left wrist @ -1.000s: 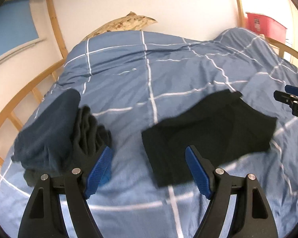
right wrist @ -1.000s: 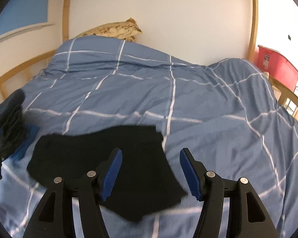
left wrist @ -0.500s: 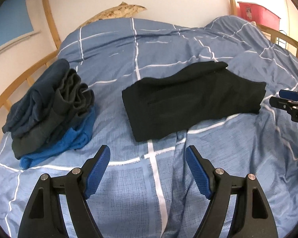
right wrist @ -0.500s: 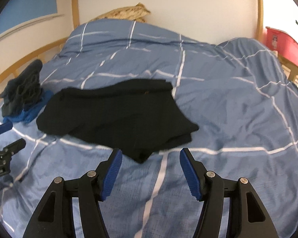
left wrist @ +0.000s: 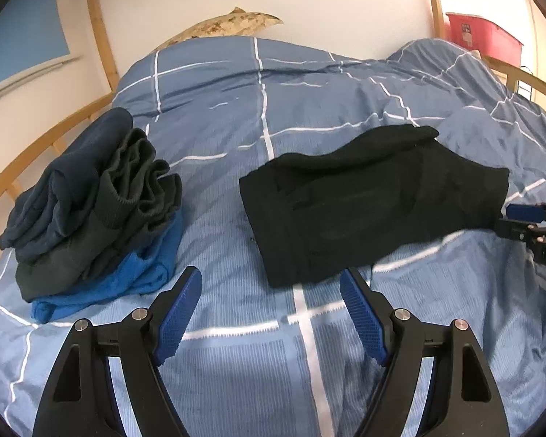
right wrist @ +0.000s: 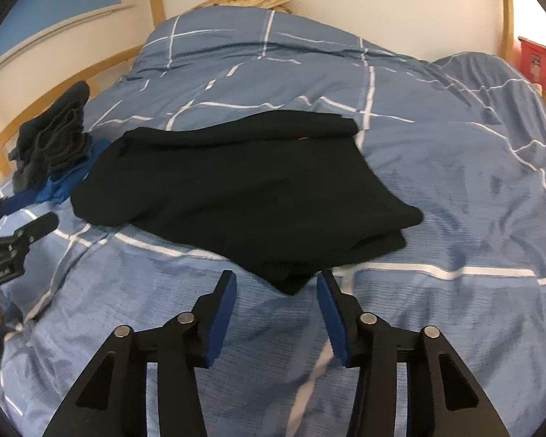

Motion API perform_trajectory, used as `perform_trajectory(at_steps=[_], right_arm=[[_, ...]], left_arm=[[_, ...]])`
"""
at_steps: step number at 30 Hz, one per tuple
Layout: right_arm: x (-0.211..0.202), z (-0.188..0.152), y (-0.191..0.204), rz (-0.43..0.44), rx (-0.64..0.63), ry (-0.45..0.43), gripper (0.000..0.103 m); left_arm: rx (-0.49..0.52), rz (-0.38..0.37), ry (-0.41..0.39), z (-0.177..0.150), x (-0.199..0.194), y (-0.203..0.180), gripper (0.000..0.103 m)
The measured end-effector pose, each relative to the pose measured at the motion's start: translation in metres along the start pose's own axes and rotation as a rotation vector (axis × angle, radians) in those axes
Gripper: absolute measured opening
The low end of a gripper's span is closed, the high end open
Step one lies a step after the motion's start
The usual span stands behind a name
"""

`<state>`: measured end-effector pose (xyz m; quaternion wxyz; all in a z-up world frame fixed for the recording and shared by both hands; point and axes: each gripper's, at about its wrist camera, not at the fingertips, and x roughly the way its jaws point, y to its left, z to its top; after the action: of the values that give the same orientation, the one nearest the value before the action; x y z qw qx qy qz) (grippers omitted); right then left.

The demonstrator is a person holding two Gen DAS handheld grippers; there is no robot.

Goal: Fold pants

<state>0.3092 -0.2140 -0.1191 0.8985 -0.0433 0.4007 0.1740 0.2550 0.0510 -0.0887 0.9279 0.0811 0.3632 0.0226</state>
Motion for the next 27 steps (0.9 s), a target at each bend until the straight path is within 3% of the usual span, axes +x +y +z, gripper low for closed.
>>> perform_trajectory(at_steps=[9,13,20,22,23,24,27], right_arm=[[0.015,0.001,0.004,-0.014,-0.025,0.052,0.037],[0.018,-0.001,0.009,-0.032,-0.045,0.059,0.037],[0.025,0.001,0.008,-0.048,-0.036,0.068,0.031],[0.027,0.002,0.009,-0.052,-0.039,0.068,0.031],[0.027,0.002,0.009,-0.054,-0.04,0.065,0.026],[0.028,0.003,0.009,-0.055,-0.042,0.066,0.015],[0.026,0.004,0.006,-0.054,-0.029,0.062,0.009]], left_arm=[[-0.051,-0.086,-0.008,0.006,0.011,0.015,0.077],[-0.081,-0.144,0.028,0.005,0.024,0.021,0.074],[-0.082,-0.189,0.096,0.007,0.053,0.019,0.06],[-0.092,-0.228,0.116,0.008,0.059,0.018,0.041],[-0.101,-0.256,0.129,0.009,0.061,0.018,0.032],[-0.116,-0.253,0.138,0.011,0.062,0.018,0.031],[-0.102,-0.216,0.14,0.017,0.056,0.016,0.031]])
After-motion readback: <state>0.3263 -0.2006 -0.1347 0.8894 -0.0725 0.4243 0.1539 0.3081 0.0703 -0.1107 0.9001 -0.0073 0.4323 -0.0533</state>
